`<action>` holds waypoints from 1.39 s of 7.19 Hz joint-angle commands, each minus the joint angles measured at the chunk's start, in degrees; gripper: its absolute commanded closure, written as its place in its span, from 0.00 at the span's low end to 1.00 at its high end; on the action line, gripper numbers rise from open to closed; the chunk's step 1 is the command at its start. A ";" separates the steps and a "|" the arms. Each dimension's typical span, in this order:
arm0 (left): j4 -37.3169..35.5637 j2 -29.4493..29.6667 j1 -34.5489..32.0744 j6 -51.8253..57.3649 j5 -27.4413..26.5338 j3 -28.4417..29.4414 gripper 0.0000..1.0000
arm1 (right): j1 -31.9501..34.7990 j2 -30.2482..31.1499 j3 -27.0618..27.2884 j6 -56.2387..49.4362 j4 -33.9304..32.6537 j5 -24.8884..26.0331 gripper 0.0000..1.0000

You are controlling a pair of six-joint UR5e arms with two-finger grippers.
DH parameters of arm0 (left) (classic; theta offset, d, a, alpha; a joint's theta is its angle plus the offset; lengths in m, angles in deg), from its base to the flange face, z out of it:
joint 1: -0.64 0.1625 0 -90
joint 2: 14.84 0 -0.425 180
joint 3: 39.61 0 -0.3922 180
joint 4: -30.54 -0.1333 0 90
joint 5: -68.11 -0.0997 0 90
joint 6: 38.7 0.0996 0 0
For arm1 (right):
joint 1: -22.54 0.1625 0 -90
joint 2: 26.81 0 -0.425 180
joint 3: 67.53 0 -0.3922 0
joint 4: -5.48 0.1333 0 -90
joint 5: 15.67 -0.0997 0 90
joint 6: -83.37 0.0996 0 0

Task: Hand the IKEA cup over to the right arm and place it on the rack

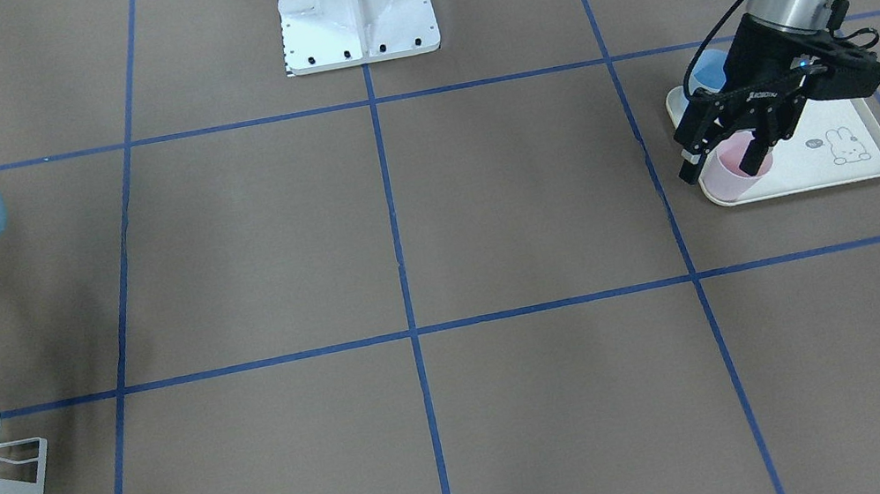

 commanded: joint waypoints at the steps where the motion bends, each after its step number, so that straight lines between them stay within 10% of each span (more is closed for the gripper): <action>1: -0.01 0.25 0.08 -0.08 0.00 -0.18 0.00 | 0.08 2.93 0.16 -0.25 2.74 -0.18 0.97; 4: -0.01 0.26 0.00 -0.35 0.18 -0.88 0.00 | 0.17 5.39 2.45 -0.07 2.85 -0.88 0.96; 6: -0.19 -0.70 -0.09 -0.09 0.26 -0.97 0.00 | 0.08 5.58 2.54 0.62 2.93 -0.80 0.01; 10: -0.19 -19.64 -1.06 12.54 -0.35 -4.83 0.00 | 0.17 9.78 10.77 0.63 2.59 -4.12 0.00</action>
